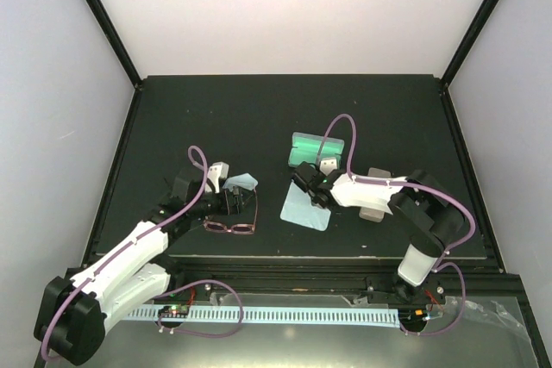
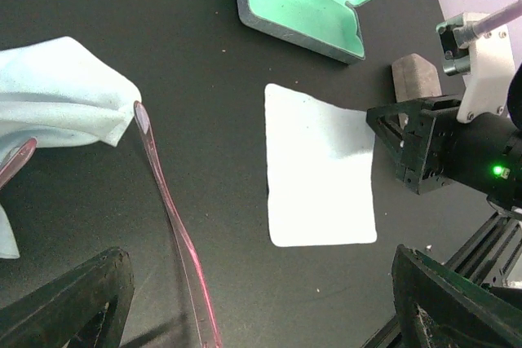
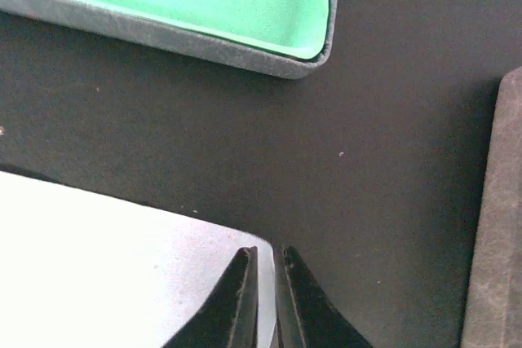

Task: Organize the sunglasses
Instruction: Adjust the glasses cleaning cloth at the center of the board.

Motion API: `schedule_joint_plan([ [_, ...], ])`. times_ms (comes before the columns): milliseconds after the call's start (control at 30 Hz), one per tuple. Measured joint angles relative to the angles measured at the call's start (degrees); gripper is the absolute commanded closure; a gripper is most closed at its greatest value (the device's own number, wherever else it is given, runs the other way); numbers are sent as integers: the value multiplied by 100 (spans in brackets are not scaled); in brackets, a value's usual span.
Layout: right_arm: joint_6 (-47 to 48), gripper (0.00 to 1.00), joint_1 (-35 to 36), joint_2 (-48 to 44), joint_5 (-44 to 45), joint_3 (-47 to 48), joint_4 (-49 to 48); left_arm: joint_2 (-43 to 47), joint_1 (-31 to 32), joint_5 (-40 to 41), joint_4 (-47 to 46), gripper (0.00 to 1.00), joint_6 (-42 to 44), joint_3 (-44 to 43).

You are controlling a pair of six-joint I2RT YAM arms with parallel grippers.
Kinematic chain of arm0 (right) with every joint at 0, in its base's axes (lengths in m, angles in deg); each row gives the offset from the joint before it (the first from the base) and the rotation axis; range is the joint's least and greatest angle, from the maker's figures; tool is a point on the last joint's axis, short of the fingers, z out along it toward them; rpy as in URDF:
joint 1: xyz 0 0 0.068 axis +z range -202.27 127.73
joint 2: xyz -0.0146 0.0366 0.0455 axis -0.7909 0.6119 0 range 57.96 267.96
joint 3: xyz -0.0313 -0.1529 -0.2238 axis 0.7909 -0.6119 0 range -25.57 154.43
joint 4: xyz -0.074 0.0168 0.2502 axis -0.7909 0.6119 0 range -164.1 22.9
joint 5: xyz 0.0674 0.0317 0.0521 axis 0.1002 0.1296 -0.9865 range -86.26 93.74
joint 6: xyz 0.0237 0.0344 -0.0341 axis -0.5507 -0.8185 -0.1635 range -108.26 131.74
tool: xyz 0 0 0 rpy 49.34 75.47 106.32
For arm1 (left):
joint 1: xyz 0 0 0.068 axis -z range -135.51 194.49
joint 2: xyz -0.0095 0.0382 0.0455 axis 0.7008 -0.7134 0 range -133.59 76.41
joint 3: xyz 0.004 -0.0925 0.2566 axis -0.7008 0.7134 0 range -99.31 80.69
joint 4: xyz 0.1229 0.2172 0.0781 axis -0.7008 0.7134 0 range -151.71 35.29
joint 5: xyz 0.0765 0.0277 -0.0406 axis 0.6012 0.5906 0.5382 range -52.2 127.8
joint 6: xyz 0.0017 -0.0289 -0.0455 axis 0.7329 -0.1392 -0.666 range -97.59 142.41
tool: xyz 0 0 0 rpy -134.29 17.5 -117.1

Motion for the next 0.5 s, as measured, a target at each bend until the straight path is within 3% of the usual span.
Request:
schedule_joint_plan([
  [67, 2, 70, 0, -7, -4, 31, -7, -4, 0, 0, 0, 13, 0, 0],
  [233, 118, 59, 7, -247, -164, 44, 0, 2, 0, 20, 7, 13, 2, 0],
  [500, 778, 59, 280, -476, -1832, 170, -348, 358, 0, 485, 168, 13, 7, -22],
])
